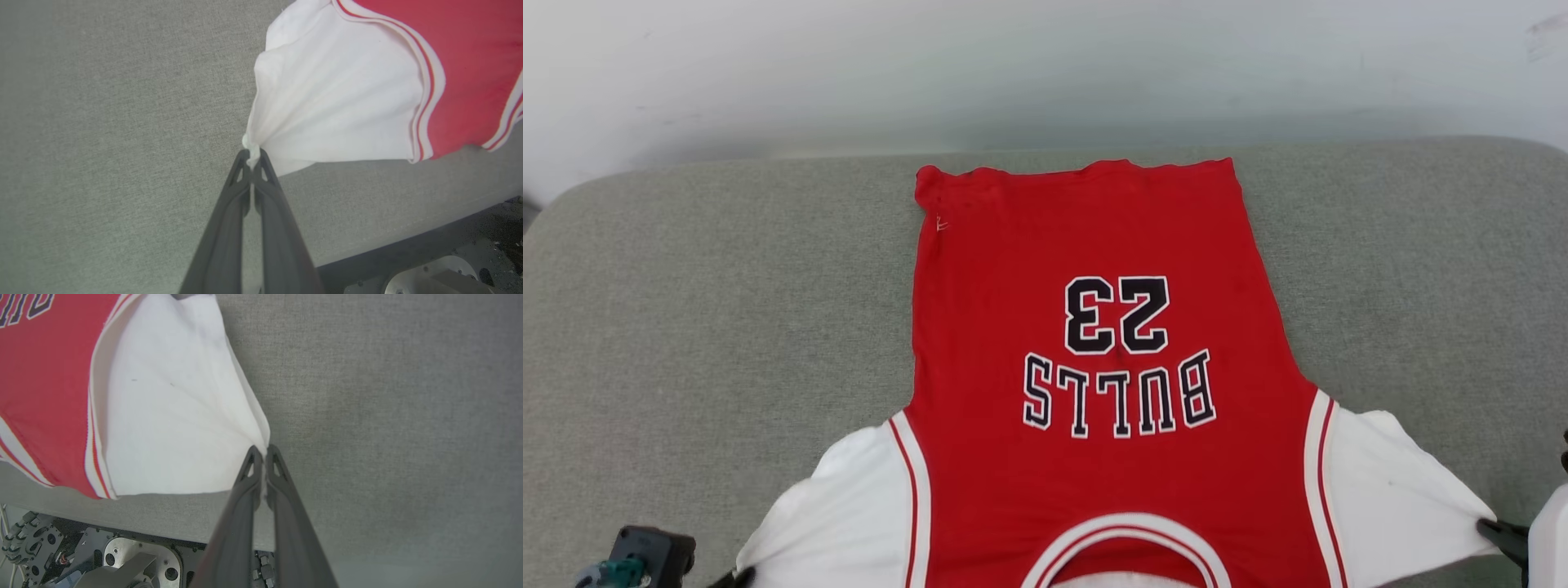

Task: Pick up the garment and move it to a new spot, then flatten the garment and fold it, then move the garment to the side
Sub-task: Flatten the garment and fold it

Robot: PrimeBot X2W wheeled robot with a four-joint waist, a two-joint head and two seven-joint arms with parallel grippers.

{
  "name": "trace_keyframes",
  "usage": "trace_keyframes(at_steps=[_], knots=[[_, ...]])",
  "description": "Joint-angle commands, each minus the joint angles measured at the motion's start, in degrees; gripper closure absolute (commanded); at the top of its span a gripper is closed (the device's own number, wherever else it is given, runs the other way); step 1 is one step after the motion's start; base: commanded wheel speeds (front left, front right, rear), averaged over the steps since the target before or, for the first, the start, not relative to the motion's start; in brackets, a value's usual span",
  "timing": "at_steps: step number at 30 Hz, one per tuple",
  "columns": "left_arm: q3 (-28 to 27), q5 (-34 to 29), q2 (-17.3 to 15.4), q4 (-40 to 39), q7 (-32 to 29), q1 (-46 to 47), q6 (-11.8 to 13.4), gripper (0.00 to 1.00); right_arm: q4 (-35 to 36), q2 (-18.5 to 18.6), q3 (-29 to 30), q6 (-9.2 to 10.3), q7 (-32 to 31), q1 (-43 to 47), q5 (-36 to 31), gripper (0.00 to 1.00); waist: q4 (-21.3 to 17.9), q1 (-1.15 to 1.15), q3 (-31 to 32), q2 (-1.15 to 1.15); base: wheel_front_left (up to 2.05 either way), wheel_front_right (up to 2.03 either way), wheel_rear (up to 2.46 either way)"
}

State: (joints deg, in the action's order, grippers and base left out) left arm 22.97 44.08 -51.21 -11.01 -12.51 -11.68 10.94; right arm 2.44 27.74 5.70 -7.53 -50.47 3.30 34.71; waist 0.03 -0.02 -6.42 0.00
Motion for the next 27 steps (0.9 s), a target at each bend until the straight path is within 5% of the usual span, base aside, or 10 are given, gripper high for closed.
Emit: trace_keyframes(at_steps=[1,9,11,15,21,22,27], knots=[[-0.2,0.3,-0.6,-0.4,-0.4,-0.8,0.4,1.00,0.7,-0.3,0.8,0.08,-0.5,0.8,-0.5,1.00,-0.1,0.02,-0.2,0.00,0.00,0.00,0.00],[-0.9,3.1,0.6,-4.2,-0.3,-0.9,0.5,1.00,4.4,-1.0,1.2,0.06,-4.1,1.0,-1.3,1.00,-0.1,0.02,-1.7,0.00,0.00,0.00,0.00],[-0.7,3.0,0.5,-5.2,-0.1,-1.3,0.2,1.00,4.6,-1.2,1.4,0.07,-5.0,0.2,-1.0,0.00,0.2,0.02,-2.3,0.00,0.00,0.00,0.00],[0.4,5.1,0.9,-9.3,-0.9,-1.5,-2.7,1.00,8.4,-2.7,3.2,0.05,-7.6,-2.5,1.2,0.00,1.7,0.02,-4.4,0.00,0.00,0.00,0.00],[1.6,4.0,0.5,-14.3,-2.3,0.7,-3.5,1.00,14.7,-4.9,6.0,0.05,-14.7,-12.1,1.2,0.00,5.6,0.02,-9.9,0.00,0.00,0.00,0.00],[2.1,2.9,0.2,-17.1,-3.2,1.7,-3.8,1.00,14.3,-7.1,7.0,0.05,-20.8,-19.9,-0.1,0.00,7.8,0.02,-14.0,0.00,0.00,0.00,0.00],[3.5,1.0,1.2,-20.6,-3.7,4.6,-4.6,1.00,11.3,-7.4,6.8,0.05,-30.1,-34.7,-6.6,0.00,12.3,0.02,-20.7,0.00,0.00,0.00,0.00]])
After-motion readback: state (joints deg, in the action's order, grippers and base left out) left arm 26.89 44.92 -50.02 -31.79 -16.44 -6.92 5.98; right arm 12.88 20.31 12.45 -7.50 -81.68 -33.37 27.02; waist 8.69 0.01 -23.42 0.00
